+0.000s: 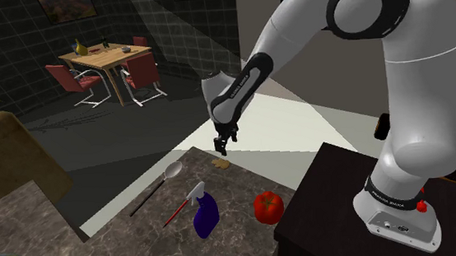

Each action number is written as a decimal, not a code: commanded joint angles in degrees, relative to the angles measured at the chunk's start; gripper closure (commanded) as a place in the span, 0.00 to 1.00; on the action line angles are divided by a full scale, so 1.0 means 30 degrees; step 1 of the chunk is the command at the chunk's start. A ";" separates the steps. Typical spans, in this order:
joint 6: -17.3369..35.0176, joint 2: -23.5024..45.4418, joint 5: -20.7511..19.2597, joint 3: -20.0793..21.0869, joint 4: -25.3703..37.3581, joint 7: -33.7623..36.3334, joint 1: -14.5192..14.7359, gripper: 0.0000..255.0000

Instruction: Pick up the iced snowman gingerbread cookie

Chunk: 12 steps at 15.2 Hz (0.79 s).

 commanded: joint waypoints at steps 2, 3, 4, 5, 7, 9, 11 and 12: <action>0.0525 0.2434 -0.0249 -0.0129 0.1867 0.0266 0.0216 0.00; 0.0595 0.3199 -0.0303 -0.0173 0.2548 0.0322 0.0285 0.00; 0.0639 0.3966 -0.0350 -0.0214 0.3257 0.0371 0.0352 0.00; 0.0659 0.4735 -0.0389 -0.0253 0.3994 0.0412 0.0418 0.00; 0.0638 0.5967 -0.0434 -0.0314 0.5228 0.0461 0.0524 0.00; 0.0944 0.6393 -0.0475 -0.0357 0.5348 0.0492 0.0556 0.00; 0.1241 0.6826 -0.0516 -0.0398 0.5484 0.0523 0.0586 0.00; 0.1386 0.7045 -0.0536 -0.0419 0.5559 0.0538 0.0601 0.00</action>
